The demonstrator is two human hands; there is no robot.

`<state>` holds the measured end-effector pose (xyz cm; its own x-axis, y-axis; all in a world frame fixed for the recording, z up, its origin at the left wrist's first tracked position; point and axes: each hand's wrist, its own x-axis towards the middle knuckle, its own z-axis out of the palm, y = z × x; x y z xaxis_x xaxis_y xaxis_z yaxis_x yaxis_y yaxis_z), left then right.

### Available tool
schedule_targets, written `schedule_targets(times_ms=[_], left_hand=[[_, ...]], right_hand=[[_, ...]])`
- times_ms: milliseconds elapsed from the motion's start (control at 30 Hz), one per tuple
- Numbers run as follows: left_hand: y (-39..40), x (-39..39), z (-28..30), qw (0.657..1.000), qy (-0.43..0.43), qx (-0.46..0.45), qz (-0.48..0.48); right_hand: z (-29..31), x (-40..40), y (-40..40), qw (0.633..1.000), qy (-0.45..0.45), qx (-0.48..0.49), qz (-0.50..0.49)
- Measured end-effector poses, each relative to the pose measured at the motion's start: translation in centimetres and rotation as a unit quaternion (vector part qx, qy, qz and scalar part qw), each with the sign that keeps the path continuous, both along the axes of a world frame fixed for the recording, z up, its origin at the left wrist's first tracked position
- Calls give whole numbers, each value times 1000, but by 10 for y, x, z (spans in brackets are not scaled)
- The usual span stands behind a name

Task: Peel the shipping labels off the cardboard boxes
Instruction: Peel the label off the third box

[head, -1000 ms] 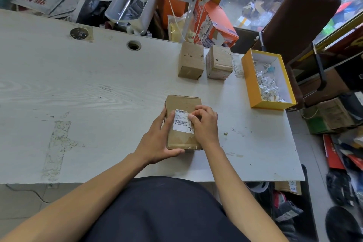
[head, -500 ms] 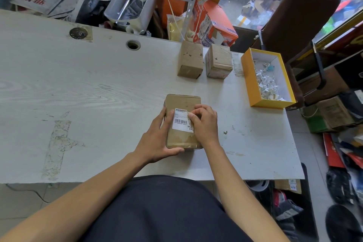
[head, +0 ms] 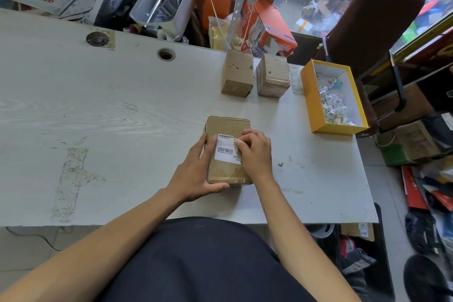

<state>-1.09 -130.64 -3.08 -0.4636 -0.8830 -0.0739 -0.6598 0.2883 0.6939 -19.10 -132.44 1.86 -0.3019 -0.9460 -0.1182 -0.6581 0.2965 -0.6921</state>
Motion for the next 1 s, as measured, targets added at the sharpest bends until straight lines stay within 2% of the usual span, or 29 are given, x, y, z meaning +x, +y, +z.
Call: schedule_targets(times_ms=[1000], left_hand=[[1, -1, 3, 1000, 3, -4, 6]], right_hand=[[5, -1, 0, 1000, -7, 5, -2]])
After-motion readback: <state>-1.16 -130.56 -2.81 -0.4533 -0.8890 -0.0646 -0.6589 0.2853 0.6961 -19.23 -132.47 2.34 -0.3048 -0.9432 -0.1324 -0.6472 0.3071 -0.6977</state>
